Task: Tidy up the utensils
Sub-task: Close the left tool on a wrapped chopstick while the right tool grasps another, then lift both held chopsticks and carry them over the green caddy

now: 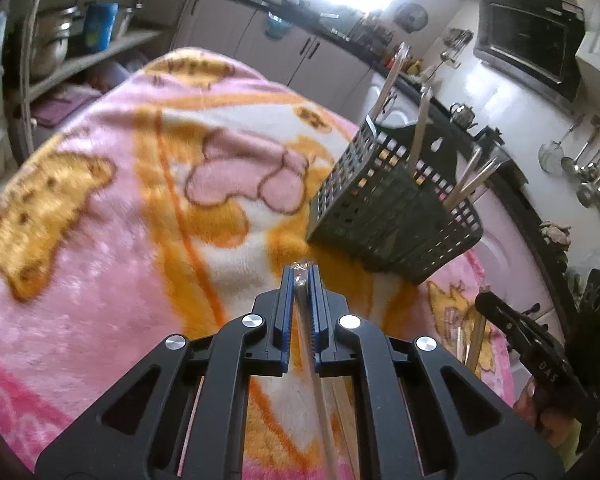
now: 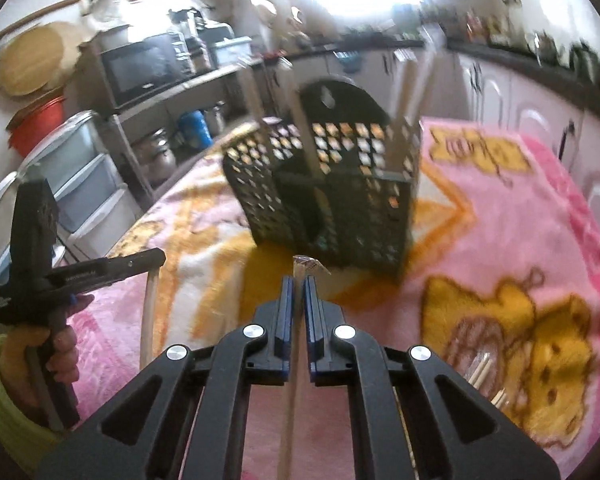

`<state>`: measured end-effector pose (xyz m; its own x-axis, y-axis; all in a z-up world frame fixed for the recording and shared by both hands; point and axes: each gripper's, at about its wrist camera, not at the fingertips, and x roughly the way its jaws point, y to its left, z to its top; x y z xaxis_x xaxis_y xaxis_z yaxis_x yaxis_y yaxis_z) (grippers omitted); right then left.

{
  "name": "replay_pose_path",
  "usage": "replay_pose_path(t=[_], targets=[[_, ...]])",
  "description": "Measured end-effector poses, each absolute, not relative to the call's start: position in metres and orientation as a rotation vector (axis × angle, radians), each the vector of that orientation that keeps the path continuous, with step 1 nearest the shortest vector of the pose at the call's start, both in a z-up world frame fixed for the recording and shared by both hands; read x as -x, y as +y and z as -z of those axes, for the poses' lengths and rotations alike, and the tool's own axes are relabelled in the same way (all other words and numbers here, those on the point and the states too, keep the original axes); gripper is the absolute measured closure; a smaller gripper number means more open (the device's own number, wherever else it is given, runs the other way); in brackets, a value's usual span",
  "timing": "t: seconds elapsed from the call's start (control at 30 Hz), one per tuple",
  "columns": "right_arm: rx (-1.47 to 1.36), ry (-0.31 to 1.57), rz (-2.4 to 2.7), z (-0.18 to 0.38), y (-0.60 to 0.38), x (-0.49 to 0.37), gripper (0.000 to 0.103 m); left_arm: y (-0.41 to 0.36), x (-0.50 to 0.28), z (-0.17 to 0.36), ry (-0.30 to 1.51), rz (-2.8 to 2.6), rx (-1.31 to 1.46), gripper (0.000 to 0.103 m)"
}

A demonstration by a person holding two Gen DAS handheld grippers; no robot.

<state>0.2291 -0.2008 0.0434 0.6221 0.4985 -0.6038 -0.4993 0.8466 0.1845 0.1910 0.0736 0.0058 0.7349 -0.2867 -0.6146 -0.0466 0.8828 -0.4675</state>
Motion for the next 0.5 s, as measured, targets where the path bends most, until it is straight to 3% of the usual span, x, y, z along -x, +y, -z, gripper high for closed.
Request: replay_pose_path(t=[0.5], targets=[[0.074, 0.51, -0.618, -0.089, -0.17, -0.21, 0.097, 0.108, -0.165, -0.053, 0.603, 0.061, 0.433, 0.101]])
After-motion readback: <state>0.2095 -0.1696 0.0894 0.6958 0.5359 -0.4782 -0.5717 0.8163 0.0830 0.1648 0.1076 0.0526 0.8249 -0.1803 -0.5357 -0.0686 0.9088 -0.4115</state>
